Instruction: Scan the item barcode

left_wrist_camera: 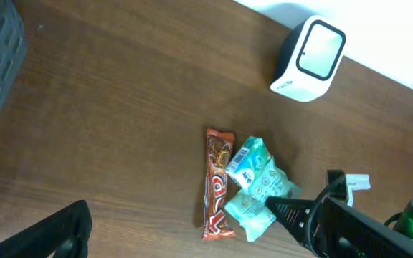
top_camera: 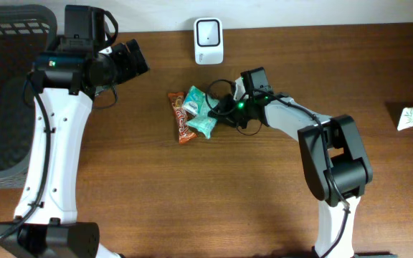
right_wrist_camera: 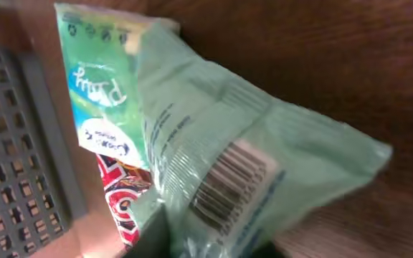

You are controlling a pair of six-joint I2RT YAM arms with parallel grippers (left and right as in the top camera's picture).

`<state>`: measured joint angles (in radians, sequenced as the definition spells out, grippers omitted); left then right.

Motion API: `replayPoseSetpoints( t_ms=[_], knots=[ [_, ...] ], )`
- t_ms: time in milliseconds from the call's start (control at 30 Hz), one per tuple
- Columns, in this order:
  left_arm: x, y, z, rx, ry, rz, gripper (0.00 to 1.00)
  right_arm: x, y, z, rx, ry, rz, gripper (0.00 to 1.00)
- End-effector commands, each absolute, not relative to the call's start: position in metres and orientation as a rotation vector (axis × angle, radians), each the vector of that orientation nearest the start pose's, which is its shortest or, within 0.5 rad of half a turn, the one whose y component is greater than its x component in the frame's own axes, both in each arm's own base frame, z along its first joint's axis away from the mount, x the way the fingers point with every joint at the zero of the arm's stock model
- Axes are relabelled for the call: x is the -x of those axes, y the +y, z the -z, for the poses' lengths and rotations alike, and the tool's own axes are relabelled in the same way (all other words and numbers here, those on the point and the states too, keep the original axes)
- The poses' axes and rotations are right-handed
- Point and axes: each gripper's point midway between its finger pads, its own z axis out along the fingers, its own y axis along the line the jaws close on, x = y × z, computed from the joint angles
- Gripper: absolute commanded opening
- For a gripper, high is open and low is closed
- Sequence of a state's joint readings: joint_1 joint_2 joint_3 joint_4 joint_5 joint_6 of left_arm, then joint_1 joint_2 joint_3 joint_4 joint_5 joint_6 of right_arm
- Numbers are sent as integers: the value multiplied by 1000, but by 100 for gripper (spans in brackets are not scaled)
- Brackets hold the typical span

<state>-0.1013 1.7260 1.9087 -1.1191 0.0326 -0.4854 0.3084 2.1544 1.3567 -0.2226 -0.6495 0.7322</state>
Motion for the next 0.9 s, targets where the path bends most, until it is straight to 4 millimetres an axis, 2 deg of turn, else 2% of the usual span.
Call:
replayPoseSetpoints(
  t_ms=[0, 133, 233, 333, 367, 433, 533, 700, 767, 867],
  knots=[
    [-433, -47, -284, 449, 2477, 269, 99, -439, 234, -14, -276, 2763, -1031, 4],
    [-433, -47, -284, 449, 2477, 269, 99, -452, 199, -46, -159, 2832, -647, 4],
    [-433, -47, -284, 449, 2477, 268, 99, -453, 149, -70, -126, 2884, -192, 4],
    [-433, -47, -284, 449, 2477, 269, 99, -446, 107, -78, -156, 2883, 167, 4],
    [-433, -47, -284, 448, 2477, 268, 99, -442, 99, -77, -160, 2890, 237, 4],
    [-433, -47, -284, 449, 2477, 268, 99, -436, 97, -76, -162, 2904, 277, 4],
    [-433, -47, -284, 449, 2477, 269, 99, -435, 110, -74, -155, 2904, 241, 4],
    [-433, -47, -284, 449, 2477, 269, 99, -429, 117, -64, -125, 2931, 216, 4],
    [-433, -47, -284, 449, 2476, 269, 99, -429, 131, -63, -116, 2950, 95, 4],
    [-433, -47, -284, 449, 2476, 269, 99, -430, 174, -65, -86, 2969, -264, 4]
  ],
)
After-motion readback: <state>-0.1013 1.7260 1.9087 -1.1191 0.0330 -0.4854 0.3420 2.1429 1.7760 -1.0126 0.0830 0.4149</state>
